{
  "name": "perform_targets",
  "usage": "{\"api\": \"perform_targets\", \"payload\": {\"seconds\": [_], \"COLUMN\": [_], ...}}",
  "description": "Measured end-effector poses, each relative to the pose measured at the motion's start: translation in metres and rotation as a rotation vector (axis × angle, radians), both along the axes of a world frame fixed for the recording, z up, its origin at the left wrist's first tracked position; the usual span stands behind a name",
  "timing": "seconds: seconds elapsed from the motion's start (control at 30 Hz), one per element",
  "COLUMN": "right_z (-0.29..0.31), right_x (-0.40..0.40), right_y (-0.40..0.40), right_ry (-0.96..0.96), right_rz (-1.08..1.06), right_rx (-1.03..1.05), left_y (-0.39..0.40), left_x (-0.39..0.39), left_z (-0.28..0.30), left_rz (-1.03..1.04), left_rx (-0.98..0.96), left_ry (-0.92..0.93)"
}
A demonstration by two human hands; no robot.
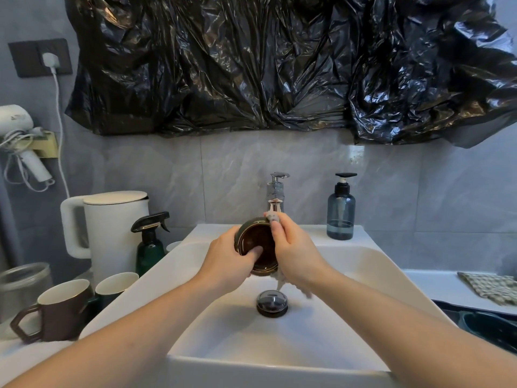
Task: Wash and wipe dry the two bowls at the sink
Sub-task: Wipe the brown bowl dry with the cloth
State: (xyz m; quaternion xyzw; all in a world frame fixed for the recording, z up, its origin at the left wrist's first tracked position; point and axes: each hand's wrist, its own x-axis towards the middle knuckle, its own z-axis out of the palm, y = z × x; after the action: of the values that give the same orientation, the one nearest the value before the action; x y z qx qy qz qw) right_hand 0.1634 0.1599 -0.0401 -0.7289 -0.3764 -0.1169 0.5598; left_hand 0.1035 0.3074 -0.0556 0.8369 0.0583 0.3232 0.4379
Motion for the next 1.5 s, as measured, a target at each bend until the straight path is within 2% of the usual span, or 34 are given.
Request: {"api": "perform_targets", "payload": {"seconds": [0.1, 0.23, 0.33, 0.4, 0.47, 0.6, 0.7, 0.77, 0.87, 0.93, 1.07, 1.17, 1.3, 1.4, 1.5], "right_z": [-0.003, 0.005, 0.004, -0.001, -0.004, -0.001, 0.003, 0.003, 0.0, -0.002, 0.001, 0.002, 0.003, 0.005, -0.002], "right_x": [-0.001, -0.007, -0.005, -0.003, -0.004, -0.007, -0.008, -0.008, -0.003, -0.002, -0.008, -0.007, -0.007, -0.007, -0.006], "right_y": [-0.001, -0.002, -0.001, -0.002, -0.004, 0.0, -0.002, -0.006, -0.005, -0.004, -0.002, 0.0, 0.002, 0.0, -0.004], "right_ry": [-0.127, -0.139, 0.006, 0.121, 0.153, 0.022, -0.095, -0.065, 0.121, 0.141, -0.041, -0.129, -0.07, 0.09, 0.196], "right_rz": [-0.018, 0.032, 0.052, 0.05, 0.059, 0.036, 0.026, 0.018, 0.035, 0.019, -0.004, -0.032, -0.058, -0.028, 0.032], "right_rx": [-0.131, -0.06, -0.004, -0.051, -0.11, -0.019, -0.064, -0.087, -0.065, -0.107, -0.087, -0.115, -0.14, -0.108, -0.16], "left_y": [0.0, 0.001, -0.001, 0.001, 0.004, 0.001, -0.002, -0.002, 0.0, 0.003, -0.001, -0.001, -0.001, -0.002, -0.003], "left_x": [-0.001, -0.001, 0.0, -0.001, -0.002, -0.002, -0.001, 0.0, -0.002, -0.003, -0.003, -0.002, -0.003, -0.004, -0.006], "left_z": [-0.002, 0.001, 0.004, 0.006, 0.007, 0.005, 0.004, 0.004, 0.005, 0.005, 0.0, -0.001, -0.002, 0.002, 0.011], "left_rz": [-0.018, -0.045, 0.012, 0.037, 0.037, 0.004, 0.013, 0.041, 0.097, 0.09, 0.018, 0.059, 0.099, 0.157, 0.191], "left_rx": [0.067, -0.035, -0.128, -0.211, -0.243, -0.149, -0.056, -0.036, -0.065, -0.068, 0.028, 0.098, 0.105, 0.078, -0.047], "left_ry": [0.024, -0.017, -0.051, -0.065, -0.053, -0.012, 0.006, -0.006, -0.048, -0.052, 0.004, 0.002, -0.003, -0.051, -0.119]}}
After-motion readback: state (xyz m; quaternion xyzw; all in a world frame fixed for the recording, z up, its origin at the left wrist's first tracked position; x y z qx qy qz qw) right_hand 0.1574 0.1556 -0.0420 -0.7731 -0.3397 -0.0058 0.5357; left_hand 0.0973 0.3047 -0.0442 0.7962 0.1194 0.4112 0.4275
